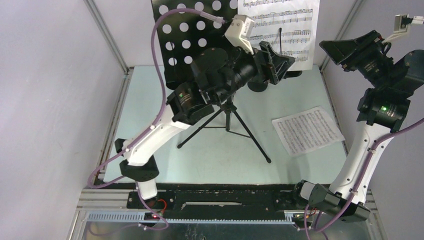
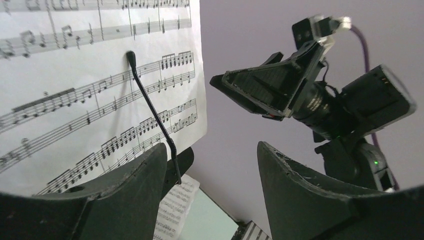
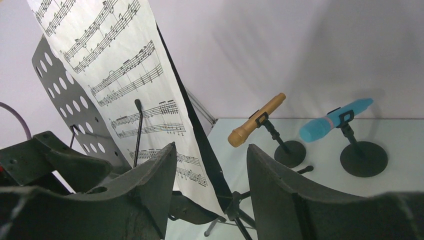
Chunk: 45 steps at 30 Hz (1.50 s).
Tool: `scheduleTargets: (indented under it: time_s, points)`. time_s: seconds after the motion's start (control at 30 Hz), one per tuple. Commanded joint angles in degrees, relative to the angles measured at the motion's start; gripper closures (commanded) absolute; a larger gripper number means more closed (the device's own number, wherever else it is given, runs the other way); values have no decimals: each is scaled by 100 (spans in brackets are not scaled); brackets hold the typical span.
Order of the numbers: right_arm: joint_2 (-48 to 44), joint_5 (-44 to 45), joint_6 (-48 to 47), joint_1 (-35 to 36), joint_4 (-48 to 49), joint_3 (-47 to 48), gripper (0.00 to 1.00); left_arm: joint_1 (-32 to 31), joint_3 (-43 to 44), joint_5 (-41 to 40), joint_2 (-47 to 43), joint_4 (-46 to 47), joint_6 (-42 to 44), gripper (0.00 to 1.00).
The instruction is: Pack up the instrument practice props
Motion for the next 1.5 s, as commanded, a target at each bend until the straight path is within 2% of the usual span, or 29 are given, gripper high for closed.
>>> scheduleTargets:
  time_s: [0.0,0.27,0.47,0.63,0.73,0.83,1.0,1.2,1.47]
  points:
    - [-23,-41,-159,26,82,37,39,-5,284,95,228,416,-195,28]
    - [-82,14,-200,26,56,-8,39,92,283,94,514,588,-431,29]
    - [-77,-34,-94,35,169,-30,45,206,284,238,633,695,-579,33]
    - [-64,-110,85,52,439,-86,53,266,284,344,674,775,-630,53]
    - [-32,-215,211,94,683,-83,54,284,279,370,668,789,-629,64]
    - [35,-293,301,159,845,-47,50,291,279,403,681,784,-645,72]
    - [255,-386,291,361,852,128,43,300,212,415,635,776,-633,76]
    - [486,-397,175,597,714,373,41,309,126,393,553,768,-604,76]
    - [370,-484,22,828,841,327,53,296,91,396,517,728,-563,77]
